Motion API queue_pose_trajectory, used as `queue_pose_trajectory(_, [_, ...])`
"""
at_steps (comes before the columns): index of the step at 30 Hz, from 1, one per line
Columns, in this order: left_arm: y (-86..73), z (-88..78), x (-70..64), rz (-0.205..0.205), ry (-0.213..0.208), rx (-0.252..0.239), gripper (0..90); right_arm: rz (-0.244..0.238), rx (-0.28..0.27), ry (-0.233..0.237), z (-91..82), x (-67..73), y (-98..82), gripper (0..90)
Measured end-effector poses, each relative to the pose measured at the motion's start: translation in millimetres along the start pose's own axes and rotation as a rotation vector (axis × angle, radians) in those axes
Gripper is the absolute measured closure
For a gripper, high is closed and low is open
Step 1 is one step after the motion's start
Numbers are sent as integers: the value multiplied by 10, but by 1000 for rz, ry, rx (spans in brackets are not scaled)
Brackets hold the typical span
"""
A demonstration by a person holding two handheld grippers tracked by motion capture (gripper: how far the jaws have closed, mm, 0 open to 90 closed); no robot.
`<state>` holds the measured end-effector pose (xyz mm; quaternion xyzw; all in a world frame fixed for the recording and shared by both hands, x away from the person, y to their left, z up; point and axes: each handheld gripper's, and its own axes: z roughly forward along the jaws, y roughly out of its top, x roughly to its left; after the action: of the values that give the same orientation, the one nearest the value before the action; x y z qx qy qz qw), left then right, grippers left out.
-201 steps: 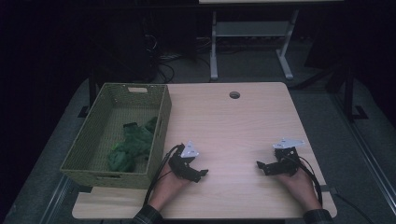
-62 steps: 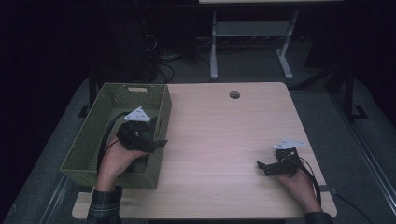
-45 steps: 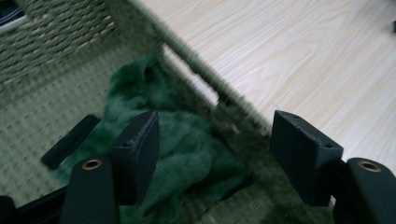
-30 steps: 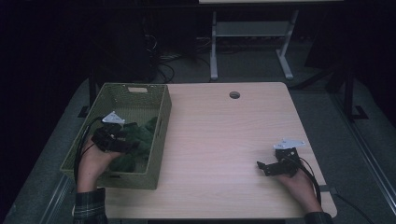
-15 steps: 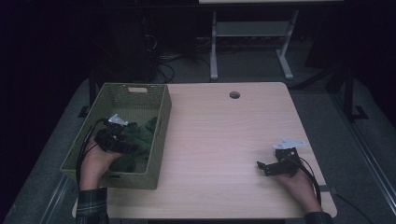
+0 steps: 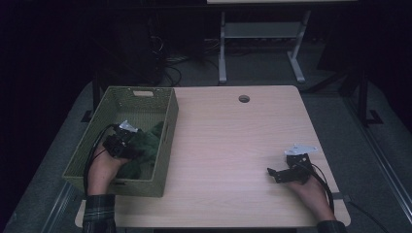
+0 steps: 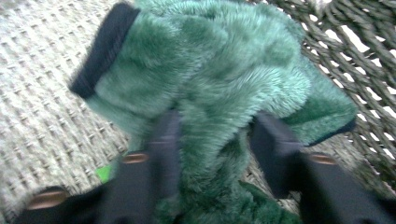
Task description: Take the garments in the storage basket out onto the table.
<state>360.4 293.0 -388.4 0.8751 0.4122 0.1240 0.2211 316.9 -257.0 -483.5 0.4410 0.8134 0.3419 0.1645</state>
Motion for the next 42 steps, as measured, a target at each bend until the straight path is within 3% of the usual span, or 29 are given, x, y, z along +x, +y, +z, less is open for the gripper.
queue_pose_trajectory(4, [-8, -12, 24, -16, -22, -13, 832, 0, 0, 0, 0, 0, 0, 14])
queue_pose_trajectory(6, [-11, -19, 34, -28, -32, -17, 850, 0, 0, 0, 0, 0, 0, 14])
queue_pose_trajectory(11, [9, -151, 61, -44, -84, -64, 859, 0, 0, 0, 0, 0, 0, 14])
queue_pose_trajectory(20, [36, -365, 110, -70, -132, -150, 860, -1, 0, 0, 0, 0, 0, 14])
queue_pose_trajectory(42, [217, -900, 169, -81, -199, -301, 866, 0, 0, 0, 0, 0, 0, 14])
